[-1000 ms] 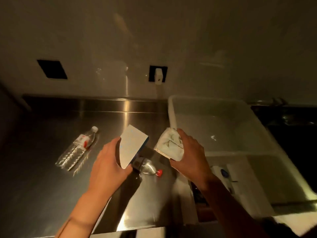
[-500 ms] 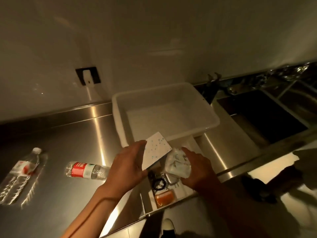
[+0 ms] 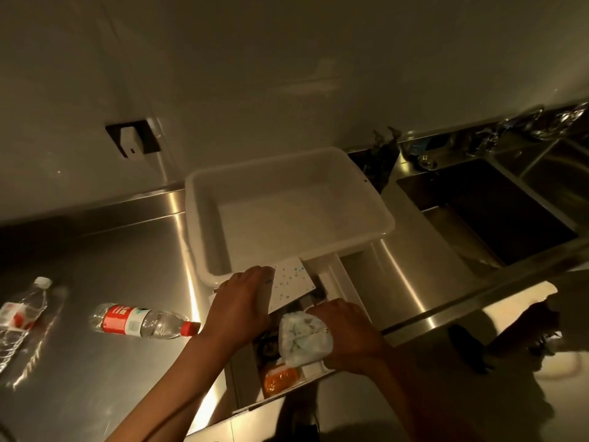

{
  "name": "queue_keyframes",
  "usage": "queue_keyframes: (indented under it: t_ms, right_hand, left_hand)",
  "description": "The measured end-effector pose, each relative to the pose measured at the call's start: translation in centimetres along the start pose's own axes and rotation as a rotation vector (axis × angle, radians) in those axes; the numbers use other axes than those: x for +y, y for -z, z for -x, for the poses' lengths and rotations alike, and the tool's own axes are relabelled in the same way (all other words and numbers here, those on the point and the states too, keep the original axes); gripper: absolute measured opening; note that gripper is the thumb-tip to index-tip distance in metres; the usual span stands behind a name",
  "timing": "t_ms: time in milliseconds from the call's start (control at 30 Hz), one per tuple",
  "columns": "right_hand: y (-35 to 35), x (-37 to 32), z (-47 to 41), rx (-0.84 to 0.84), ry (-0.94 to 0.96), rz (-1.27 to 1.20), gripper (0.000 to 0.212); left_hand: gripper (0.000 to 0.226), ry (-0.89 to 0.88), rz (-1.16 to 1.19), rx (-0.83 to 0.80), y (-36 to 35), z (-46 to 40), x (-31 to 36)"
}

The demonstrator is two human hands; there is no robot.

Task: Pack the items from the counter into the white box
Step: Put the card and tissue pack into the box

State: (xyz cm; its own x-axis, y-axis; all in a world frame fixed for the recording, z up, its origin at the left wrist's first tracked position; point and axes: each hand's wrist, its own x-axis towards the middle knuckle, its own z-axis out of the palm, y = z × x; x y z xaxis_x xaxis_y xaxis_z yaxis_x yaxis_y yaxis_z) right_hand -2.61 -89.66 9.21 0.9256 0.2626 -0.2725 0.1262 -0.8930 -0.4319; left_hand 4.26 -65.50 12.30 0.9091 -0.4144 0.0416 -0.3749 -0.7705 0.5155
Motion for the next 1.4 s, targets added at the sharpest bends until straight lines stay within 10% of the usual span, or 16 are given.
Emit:
queue_keyframes:
  t_ms: [833,1133,1400]
  right_hand:
    - [-3.1,0.1,-3.0,-0.147,0.063,-0.042,0.074]
    - [-4.7,-3.0,-4.8,-0.112,0.106,-0.087,0.076]
    - [-4.6,-4.1,-4.4,-0.130,0.093,-0.037,0.087]
  left_hand:
    - [0.073,0.012,-0.108,-0.129,-4.5,1.0,-2.8]
    - [0.024,0.184,-0.004,-0.163,-4.2,1.0,-3.6]
    - [0.028,0.181,-0.077,-0.192,-4.3,1.0,-3.4]
